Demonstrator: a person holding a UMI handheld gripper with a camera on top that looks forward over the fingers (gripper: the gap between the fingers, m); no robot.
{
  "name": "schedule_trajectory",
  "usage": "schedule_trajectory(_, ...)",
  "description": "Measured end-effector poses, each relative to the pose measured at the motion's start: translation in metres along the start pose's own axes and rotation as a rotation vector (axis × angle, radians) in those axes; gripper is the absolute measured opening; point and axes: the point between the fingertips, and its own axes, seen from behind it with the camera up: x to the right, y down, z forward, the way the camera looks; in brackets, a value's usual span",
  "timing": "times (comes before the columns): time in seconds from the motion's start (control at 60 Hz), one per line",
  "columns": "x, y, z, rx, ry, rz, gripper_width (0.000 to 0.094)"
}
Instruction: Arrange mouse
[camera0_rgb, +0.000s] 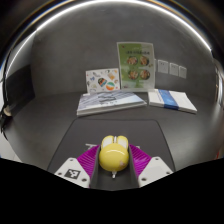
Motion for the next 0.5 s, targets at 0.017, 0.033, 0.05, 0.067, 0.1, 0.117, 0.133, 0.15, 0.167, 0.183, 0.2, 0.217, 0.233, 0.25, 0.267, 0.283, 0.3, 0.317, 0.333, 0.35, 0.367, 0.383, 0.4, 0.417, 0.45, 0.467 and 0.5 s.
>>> schedule_trajectory(0.017, 0.000, 0.000, 0.000, -0.002, -0.002, 0.001, 0.0504)
schedule_trajectory(0.033, 0.000, -0.002, 0.000, 0.003, -0.003, 0.003, 0.0562)
schedule_trajectory(0.05, 0.000, -0.001, 0.000, -0.006, -0.001, 0.003, 0.0572)
schedule_trajectory(0.067, 0.001, 0.000, 0.000, -0.014, -0.001, 0.001, 0.0592)
schedule_trajectory(0.1, 0.002, 0.002, -0.001, -0.028, 0.000, -0.003, 0.0652)
schedule_trajectory(0.117, 0.002, 0.004, -0.004, -0.039, -0.003, -0.003, 0.0704)
schedule_trajectory(0.133, 0.002, 0.005, -0.007, -0.048, -0.007, -0.002, 0.0756)
schedule_trajectory(0.15, 0.001, 0.006, -0.010, -0.056, -0.013, 0.002, 0.0808)
schedule_trajectory(0.167, 0.001, 0.007, -0.013, -0.061, -0.021, 0.005, 0.0860)
schedule_trajectory(0.183, 0.001, 0.008, -0.017, -0.065, -0.028, 0.009, 0.0878)
schedule_trajectory(0.2, 0.000, 0.007, -0.021, -0.067, -0.038, 0.011, 0.0856)
schedule_trajectory(0.217, 0.000, 0.007, -0.026, -0.068, -0.045, 0.011, 0.0851)
schedule_trajectory(0.233, 0.001, 0.007, -0.030, -0.069, -0.049, 0.010, 0.0848)
schedule_trajectory(0.25, 0.003, 0.007, -0.035, -0.068, -0.054, 0.009, 0.0847)
schedule_trajectory(0.267, 0.004, 0.007, -0.041, -0.065, -0.057, 0.009, 0.0850)
schedule_trajectory(0.283, 0.006, 0.007, -0.046, -0.062, -0.061, 0.009, 0.0851)
schedule_trajectory(0.3, 0.009, 0.006, -0.052, -0.059, -0.064, 0.011, 0.0851)
schedule_trajectory(0.317, 0.011, 0.006, -0.058, -0.056, -0.066, 0.014, 0.0851)
schedule_trajectory(0.333, 0.015, 0.007, -0.065, -0.052, -0.069, 0.016, 0.0851)
schedule_trajectory(0.35, 0.019, 0.008, -0.069, -0.050, -0.070, 0.019, 0.0851)
schedule_trajectory(0.367, 0.024, 0.009, -0.075, -0.049, -0.074, 0.023, 0.0851)
schedule_trajectory(0.383, 0.029, 0.009, -0.081, -0.050, -0.075, 0.026, 0.0850)
schedule_trajectory(0.4, 0.034, 0.011, -0.085, -0.049, -0.075, 0.029, 0.0850)
schedule_trajectory(0.417, 0.040, 0.012, -0.090, -0.047, -0.074, 0.032, 0.0851)
schedule_trajectory(0.45, 0.053, 0.015, -0.100, -0.041, -0.070, 0.035, 0.0851)
schedule_trajectory(0.467, 0.060, 0.016, -0.104, -0.038, -0.066, 0.036, 0.0849)
schedule_trajectory(0.5, 0.077, 0.019, -0.112, -0.034, -0.055, 0.036, 0.0849)
